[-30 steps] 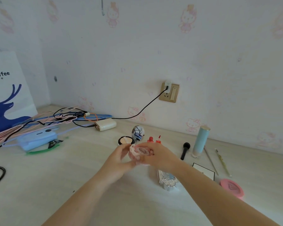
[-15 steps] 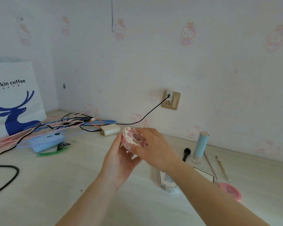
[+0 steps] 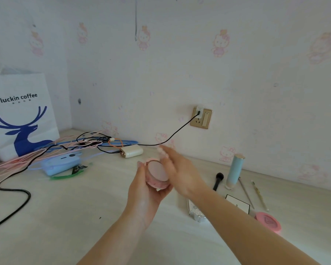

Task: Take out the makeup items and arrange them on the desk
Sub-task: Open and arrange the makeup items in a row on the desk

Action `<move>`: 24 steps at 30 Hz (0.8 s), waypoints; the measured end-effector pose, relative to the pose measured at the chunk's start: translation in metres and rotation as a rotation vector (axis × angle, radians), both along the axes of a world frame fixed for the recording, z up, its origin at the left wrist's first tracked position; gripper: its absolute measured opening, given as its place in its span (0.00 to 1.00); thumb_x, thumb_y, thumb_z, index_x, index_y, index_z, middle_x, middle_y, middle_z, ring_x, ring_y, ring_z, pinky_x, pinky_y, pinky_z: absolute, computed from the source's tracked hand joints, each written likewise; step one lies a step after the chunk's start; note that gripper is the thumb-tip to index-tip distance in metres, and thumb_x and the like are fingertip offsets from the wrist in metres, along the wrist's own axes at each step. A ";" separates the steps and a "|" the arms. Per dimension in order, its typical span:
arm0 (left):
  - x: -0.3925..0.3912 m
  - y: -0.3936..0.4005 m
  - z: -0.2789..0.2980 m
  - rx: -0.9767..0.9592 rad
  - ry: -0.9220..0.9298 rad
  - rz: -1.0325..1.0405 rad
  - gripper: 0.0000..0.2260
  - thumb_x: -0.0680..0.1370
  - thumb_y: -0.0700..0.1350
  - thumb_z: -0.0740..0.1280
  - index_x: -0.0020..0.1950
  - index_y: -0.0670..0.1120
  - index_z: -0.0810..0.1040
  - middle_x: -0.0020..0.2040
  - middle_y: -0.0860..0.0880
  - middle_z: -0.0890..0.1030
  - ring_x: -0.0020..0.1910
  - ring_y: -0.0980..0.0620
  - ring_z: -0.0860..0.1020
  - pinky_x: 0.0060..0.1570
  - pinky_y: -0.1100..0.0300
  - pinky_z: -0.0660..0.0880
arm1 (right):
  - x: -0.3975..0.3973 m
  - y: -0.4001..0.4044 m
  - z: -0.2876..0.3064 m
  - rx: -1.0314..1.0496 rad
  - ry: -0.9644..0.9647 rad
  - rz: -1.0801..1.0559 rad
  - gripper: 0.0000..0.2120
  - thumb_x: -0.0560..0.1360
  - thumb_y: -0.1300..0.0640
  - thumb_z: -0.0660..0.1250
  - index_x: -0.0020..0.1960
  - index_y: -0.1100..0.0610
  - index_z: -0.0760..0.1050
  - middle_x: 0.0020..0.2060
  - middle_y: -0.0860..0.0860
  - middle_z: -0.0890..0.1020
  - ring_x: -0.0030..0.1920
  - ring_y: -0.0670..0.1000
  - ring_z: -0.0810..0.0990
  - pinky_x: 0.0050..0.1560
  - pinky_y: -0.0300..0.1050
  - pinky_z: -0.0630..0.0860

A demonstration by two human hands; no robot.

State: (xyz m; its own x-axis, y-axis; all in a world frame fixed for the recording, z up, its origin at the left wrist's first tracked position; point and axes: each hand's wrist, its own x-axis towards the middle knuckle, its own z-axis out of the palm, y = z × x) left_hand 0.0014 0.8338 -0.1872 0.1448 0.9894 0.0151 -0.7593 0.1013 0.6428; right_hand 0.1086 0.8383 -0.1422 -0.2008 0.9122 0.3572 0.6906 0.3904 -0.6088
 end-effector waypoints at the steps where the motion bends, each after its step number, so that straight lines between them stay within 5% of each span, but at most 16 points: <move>1: -0.002 0.001 -0.002 -0.034 -0.024 0.013 0.23 0.80 0.59 0.52 0.59 0.43 0.76 0.49 0.42 0.85 0.45 0.47 0.84 0.45 0.50 0.78 | 0.002 0.003 0.003 -0.047 0.098 -0.006 0.24 0.76 0.34 0.47 0.64 0.43 0.69 0.49 0.38 0.73 0.55 0.44 0.72 0.61 0.45 0.70; 4: -0.014 0.004 -0.006 -0.075 -0.039 0.007 0.22 0.80 0.58 0.54 0.63 0.46 0.75 0.54 0.40 0.82 0.48 0.42 0.82 0.43 0.47 0.82 | 0.003 0.008 0.009 -0.156 0.217 -0.012 0.24 0.77 0.36 0.47 0.48 0.52 0.73 0.38 0.46 0.76 0.46 0.53 0.75 0.55 0.50 0.75; 6: -0.021 0.007 -0.006 -0.091 -0.005 0.008 0.18 0.80 0.56 0.56 0.65 0.51 0.73 0.59 0.40 0.79 0.52 0.38 0.80 0.43 0.44 0.81 | 0.002 0.014 0.008 -0.311 0.405 -0.067 0.26 0.79 0.39 0.50 0.54 0.59 0.74 0.44 0.58 0.80 0.47 0.58 0.80 0.52 0.51 0.79; 11: -0.044 0.018 -0.013 -0.142 0.245 0.103 0.12 0.80 0.49 0.60 0.59 0.45 0.77 0.57 0.43 0.78 0.50 0.45 0.79 0.40 0.52 0.80 | -0.005 0.037 -0.013 -0.571 0.752 -0.188 0.26 0.76 0.37 0.56 0.63 0.55 0.71 0.56 0.61 0.78 0.51 0.59 0.82 0.49 0.54 0.82; 15: -0.058 0.023 -0.025 0.033 0.779 0.158 0.22 0.66 0.60 0.71 0.55 0.50 0.76 0.56 0.49 0.79 0.49 0.52 0.79 0.44 0.58 0.79 | -0.011 0.050 -0.025 -0.626 0.828 -0.243 0.26 0.76 0.38 0.58 0.63 0.57 0.71 0.56 0.60 0.78 0.46 0.57 0.82 0.47 0.54 0.82; 18: -0.064 0.031 -0.044 0.209 1.213 0.155 0.34 0.60 0.53 0.79 0.62 0.51 0.70 0.59 0.53 0.72 0.58 0.54 0.73 0.54 0.63 0.71 | -0.015 0.056 -0.033 -0.655 0.837 -0.258 0.25 0.76 0.39 0.59 0.61 0.58 0.72 0.51 0.58 0.78 0.44 0.56 0.82 0.48 0.53 0.82; 21: -0.070 0.047 -0.059 0.285 1.419 0.213 0.42 0.58 0.58 0.77 0.66 0.44 0.67 0.61 0.48 0.71 0.63 0.49 0.71 0.55 0.62 0.68 | -0.019 0.060 -0.042 -0.670 0.855 -0.282 0.22 0.76 0.40 0.60 0.57 0.57 0.72 0.45 0.55 0.75 0.42 0.54 0.81 0.51 0.56 0.80; 24: -0.074 0.052 -0.063 0.287 1.555 0.215 0.47 0.61 0.59 0.77 0.73 0.45 0.60 0.66 0.49 0.69 0.68 0.49 0.66 0.64 0.59 0.65 | -0.022 0.065 -0.052 -0.695 0.818 -0.280 0.24 0.75 0.37 0.59 0.59 0.55 0.72 0.51 0.57 0.77 0.46 0.56 0.82 0.48 0.55 0.82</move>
State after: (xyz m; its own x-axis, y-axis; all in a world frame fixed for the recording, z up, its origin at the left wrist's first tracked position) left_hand -0.0726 0.8861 -0.2500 0.0605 0.9830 0.1733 0.6403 -0.1714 0.7487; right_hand 0.0868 0.9032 -0.1939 0.1067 0.9416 -0.3194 -0.0097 -0.3203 -0.9473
